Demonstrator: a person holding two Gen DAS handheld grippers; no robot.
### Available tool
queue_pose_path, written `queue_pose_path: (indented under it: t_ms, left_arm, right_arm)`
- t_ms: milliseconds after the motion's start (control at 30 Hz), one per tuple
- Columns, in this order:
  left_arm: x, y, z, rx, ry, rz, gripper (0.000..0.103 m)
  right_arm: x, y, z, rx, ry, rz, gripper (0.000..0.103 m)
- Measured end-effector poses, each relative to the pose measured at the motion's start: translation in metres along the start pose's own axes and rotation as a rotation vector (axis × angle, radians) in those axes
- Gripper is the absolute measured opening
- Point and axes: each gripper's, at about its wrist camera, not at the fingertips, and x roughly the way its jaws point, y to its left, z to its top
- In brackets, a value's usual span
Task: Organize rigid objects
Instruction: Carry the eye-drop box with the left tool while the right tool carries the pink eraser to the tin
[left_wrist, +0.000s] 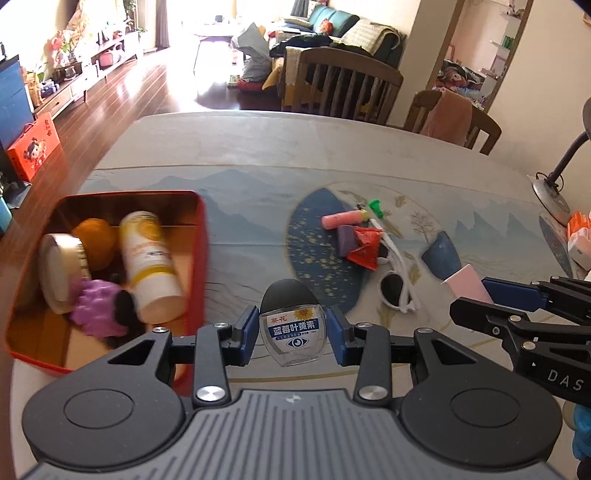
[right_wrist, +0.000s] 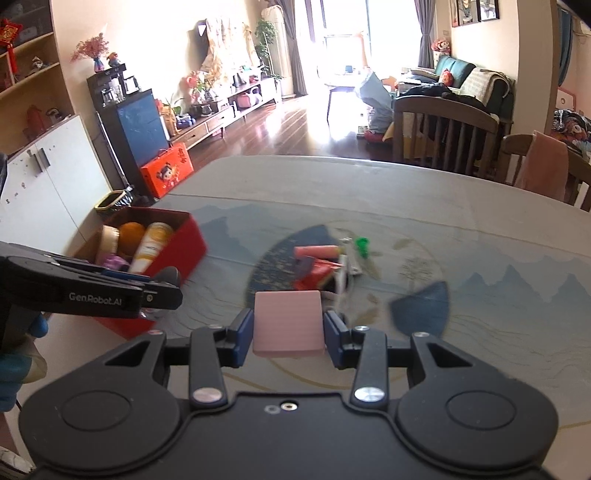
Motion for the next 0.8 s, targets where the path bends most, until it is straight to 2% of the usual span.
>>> queue_pose_path:
  t_ms: [400,800]
  left_arm:
    - [-0.029,0.072,-0.004,-0.029,-0.018,0.024,0.039]
    - [-0.033,0.137,-0.004,-0.029,0.001,0.052,0.039]
  right_arm:
    - [0.012,0.072,0.014,-0.021,-0.014,0.017,0.04]
    - [0.038,0.13,0.03,-0.039,-0.007,0.035,0.04]
